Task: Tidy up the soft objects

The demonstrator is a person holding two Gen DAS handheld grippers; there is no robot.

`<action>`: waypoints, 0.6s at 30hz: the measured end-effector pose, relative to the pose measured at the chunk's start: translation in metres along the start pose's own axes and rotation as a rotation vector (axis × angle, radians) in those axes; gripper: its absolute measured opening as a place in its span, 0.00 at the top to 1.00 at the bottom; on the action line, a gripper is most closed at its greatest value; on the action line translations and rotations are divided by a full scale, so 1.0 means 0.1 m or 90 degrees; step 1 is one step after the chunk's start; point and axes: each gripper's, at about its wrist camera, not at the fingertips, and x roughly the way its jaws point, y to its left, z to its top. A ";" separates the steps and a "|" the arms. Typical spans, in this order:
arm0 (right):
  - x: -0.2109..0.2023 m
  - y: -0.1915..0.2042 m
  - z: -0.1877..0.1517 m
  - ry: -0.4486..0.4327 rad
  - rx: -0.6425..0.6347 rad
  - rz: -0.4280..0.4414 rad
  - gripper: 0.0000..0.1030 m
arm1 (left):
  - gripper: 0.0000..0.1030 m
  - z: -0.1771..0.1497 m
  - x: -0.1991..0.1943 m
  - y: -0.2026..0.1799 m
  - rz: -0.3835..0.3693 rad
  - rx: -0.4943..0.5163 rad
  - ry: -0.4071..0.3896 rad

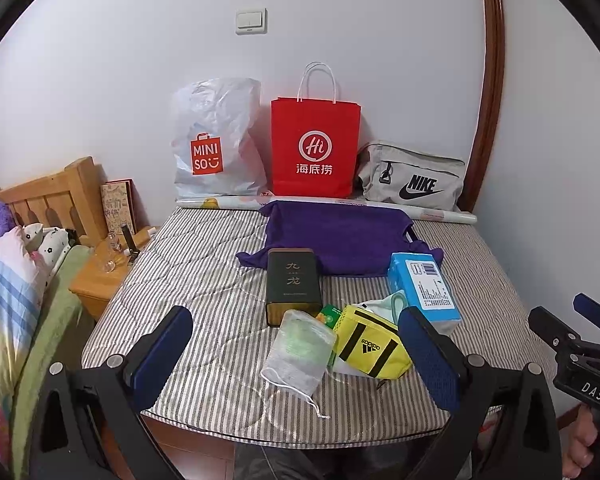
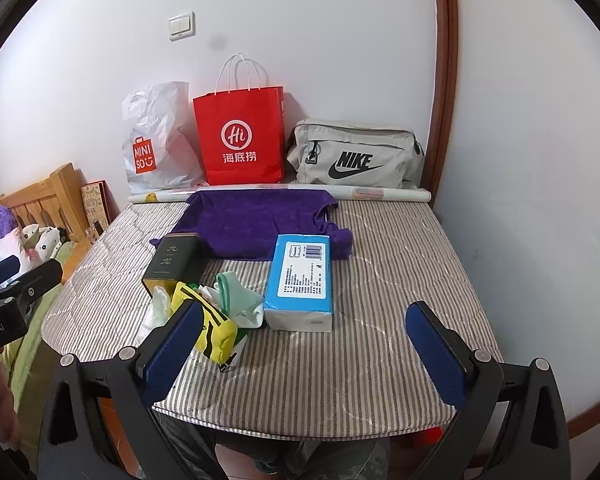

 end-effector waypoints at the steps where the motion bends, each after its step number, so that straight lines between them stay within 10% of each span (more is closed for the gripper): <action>1: 0.00 0.00 0.00 0.000 -0.001 0.001 0.03 | 0.00 0.01 0.00 0.00 -0.001 0.000 0.001; 18: -0.05 0.02 0.01 -0.005 -0.007 -0.003 0.03 | 0.00 -0.02 -0.02 -0.02 -0.002 0.001 0.001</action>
